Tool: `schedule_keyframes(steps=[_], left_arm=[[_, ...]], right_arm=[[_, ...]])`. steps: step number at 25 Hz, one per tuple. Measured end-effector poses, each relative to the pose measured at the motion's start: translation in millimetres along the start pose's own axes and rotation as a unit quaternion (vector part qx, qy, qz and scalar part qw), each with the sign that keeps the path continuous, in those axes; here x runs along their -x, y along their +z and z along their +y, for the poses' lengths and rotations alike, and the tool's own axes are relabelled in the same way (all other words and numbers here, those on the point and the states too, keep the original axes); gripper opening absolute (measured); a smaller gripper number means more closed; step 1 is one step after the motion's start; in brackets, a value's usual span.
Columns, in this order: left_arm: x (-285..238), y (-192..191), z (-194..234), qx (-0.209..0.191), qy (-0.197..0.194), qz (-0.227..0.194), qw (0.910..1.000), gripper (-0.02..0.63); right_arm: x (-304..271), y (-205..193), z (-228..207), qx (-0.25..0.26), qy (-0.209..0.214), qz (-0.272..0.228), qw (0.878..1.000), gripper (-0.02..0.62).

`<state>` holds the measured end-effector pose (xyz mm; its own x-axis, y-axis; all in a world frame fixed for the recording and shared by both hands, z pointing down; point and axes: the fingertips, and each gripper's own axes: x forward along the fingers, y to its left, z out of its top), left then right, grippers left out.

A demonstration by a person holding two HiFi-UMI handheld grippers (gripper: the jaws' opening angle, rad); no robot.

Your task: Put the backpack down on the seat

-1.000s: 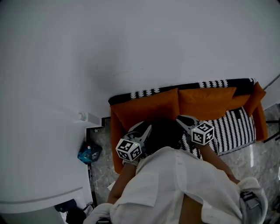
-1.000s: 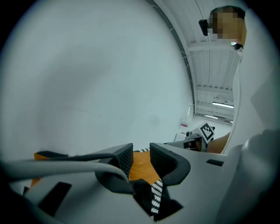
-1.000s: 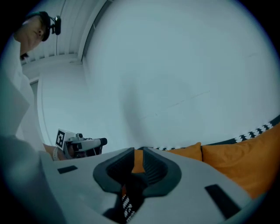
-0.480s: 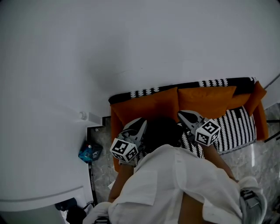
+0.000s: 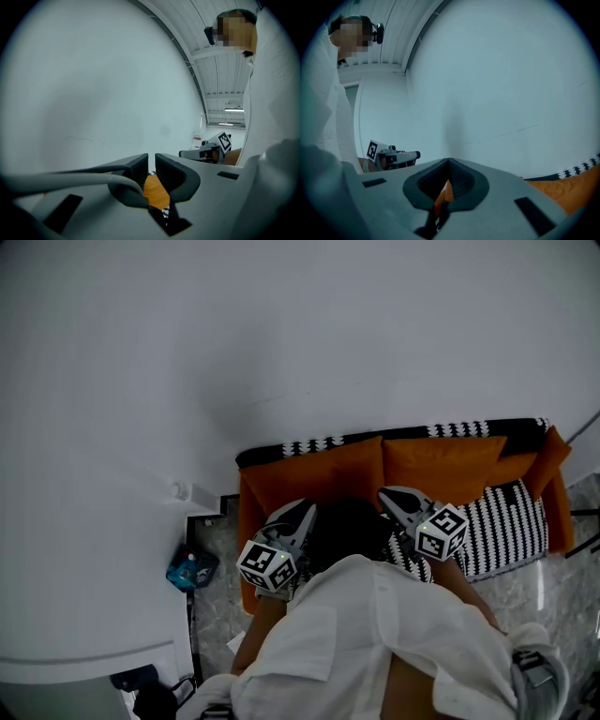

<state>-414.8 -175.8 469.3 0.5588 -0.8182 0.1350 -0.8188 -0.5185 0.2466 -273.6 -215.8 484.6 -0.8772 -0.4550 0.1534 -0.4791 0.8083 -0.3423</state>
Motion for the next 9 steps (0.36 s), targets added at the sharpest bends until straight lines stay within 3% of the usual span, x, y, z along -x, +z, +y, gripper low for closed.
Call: schedule_keyframes(steps=[9], left_arm=[[1.5,0.9,-11.3,0.001,-0.015,-0.001,0.9999,0.064]], right_arm=[[2.2,-3.1,12.3,0.006,0.01,0.007,1.0,0.018]])
